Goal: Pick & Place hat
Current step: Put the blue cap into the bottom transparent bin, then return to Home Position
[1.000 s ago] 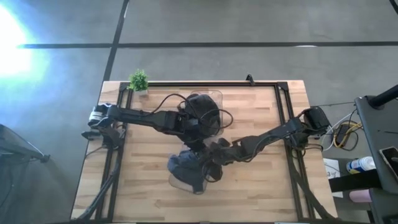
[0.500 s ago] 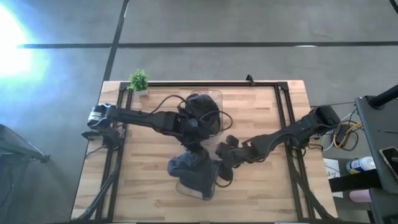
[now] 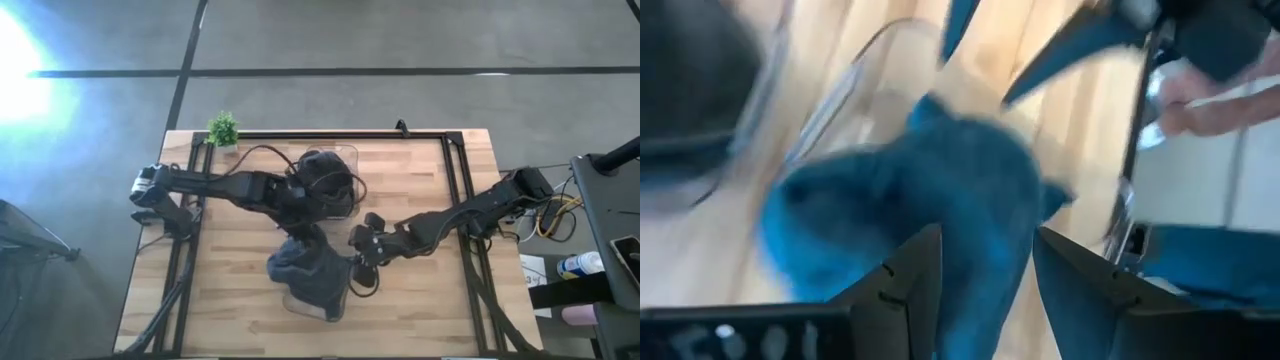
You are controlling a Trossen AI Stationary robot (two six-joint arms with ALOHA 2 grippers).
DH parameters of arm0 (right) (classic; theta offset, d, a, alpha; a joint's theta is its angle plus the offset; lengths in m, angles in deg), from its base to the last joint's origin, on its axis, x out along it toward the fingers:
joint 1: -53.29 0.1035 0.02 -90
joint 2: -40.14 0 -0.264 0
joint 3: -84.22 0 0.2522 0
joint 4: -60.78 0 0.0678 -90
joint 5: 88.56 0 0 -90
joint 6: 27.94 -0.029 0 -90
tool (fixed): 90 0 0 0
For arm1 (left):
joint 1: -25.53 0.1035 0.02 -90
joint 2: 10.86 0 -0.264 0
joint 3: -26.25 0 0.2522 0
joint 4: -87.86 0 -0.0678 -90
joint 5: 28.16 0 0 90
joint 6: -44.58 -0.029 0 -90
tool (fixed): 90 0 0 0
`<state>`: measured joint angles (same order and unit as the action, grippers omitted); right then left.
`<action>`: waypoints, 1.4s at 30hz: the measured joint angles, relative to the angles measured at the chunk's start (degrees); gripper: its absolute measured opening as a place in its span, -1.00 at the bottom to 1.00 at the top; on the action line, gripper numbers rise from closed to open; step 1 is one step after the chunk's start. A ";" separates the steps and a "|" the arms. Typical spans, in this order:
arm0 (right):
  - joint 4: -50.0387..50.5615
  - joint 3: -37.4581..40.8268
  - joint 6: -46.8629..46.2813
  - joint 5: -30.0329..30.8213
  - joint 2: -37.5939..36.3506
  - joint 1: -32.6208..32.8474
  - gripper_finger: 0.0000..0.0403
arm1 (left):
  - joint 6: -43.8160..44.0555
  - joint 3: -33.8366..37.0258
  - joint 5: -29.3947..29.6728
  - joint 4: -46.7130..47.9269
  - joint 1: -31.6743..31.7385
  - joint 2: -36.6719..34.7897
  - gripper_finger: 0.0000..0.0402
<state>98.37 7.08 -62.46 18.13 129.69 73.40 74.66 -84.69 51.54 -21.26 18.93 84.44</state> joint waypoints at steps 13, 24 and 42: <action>11.17 4.68 0.21 -0.12 -15.95 -1.54 0.01 | 5.84 3.52 24.38 7.04 -0.92 -15.67 -0.25; 5.91 21.89 -12.07 -0.39 -41.40 0.03 0.01 | 3.09 37.50 12.03 -38.87 -3.01 -35.55 -0.25; -27.14 44.55 5.42 2.45 -64.33 -0.08 0.01 | 3.13 75.41 14.91 -79.75 1.82 -58.00 -0.25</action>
<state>71.23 51.63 -57.05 20.58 65.37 73.32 77.79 -9.29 66.45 -101.01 20.75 26.43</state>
